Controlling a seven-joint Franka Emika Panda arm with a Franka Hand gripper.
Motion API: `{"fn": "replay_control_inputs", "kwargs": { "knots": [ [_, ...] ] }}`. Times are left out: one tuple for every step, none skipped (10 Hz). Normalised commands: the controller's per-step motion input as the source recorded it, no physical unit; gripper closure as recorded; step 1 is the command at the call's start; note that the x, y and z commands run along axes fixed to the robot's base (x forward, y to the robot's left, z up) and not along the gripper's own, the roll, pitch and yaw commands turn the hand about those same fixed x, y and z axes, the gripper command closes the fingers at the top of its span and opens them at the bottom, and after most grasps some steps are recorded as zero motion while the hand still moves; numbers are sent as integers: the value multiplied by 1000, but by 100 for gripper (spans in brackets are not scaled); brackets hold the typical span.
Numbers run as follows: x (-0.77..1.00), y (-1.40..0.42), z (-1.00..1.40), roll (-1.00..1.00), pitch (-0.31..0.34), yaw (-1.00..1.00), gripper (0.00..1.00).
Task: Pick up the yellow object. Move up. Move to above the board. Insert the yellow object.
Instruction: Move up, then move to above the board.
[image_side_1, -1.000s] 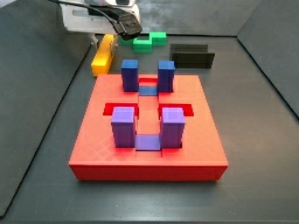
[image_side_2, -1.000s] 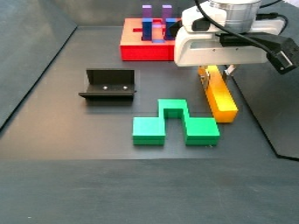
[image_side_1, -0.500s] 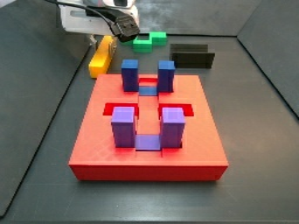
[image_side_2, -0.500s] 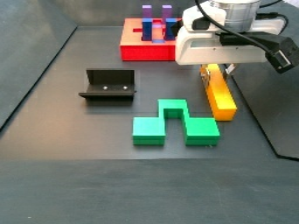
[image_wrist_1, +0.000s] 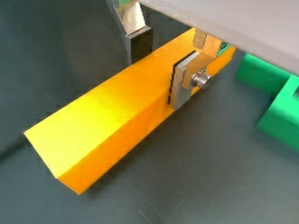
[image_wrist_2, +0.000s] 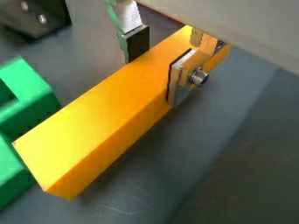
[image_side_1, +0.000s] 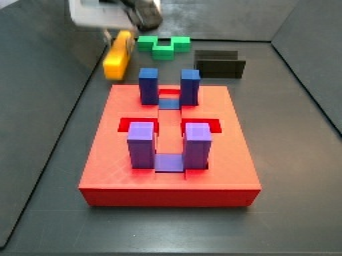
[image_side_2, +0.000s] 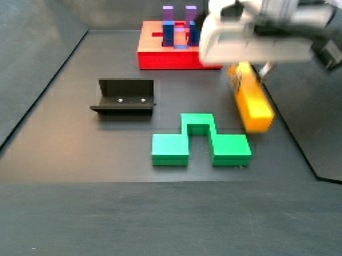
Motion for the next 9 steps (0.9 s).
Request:
{"fn": "replay_control_inputs", "kwargs": {
  "knots": [
    [-56, 2, 314, 27, 44, -4, 100],
    [0, 0, 1400, 0, 0, 0, 100],
    [-11, -1, 1400, -3, 17, 2, 100],
    [-46, -1, 1400, 11, 29, -1, 100],
    [-9, 4, 1400, 30, 10, 2, 100],
    [12, 4, 1400, 17, 34, 2, 100],
    [10, 4, 1400, 15, 75, 2, 100],
    [6, -2, 1400, 17, 66, 3, 100],
    [10, 3, 547, 15, 55, 4, 100]
  ]
}}
